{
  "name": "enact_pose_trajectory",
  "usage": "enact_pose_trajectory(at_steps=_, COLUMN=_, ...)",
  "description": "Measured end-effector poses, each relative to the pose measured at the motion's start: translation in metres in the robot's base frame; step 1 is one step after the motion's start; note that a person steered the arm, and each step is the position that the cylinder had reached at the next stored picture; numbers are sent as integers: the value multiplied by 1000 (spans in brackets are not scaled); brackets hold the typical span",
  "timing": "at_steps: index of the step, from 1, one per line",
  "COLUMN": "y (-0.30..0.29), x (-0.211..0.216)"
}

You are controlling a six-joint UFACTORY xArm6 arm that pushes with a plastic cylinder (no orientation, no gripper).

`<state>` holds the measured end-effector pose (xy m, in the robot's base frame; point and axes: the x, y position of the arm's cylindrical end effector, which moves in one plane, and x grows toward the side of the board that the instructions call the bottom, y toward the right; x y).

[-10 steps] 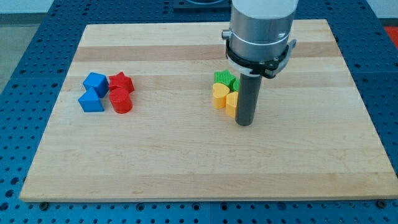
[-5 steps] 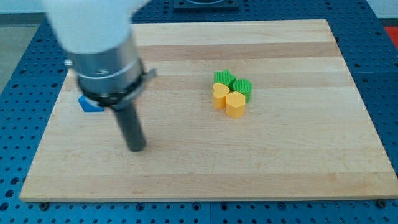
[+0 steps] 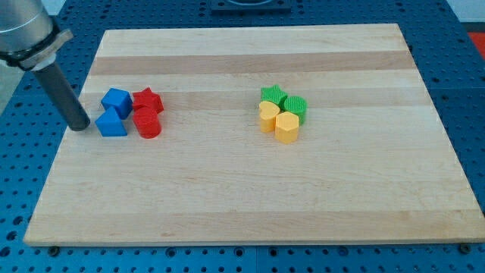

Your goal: Push the blue triangle to the center

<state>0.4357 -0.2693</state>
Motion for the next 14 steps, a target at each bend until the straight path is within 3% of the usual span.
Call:
enact_pose_trajectory(at_steps=4, y=106, x=29)
enact_pose_trajectory(at_steps=8, y=87, x=106)
enact_pose_trajectory(at_steps=12, y=175, x=91)
enact_pose_trajectory(at_steps=14, y=179, x=61)
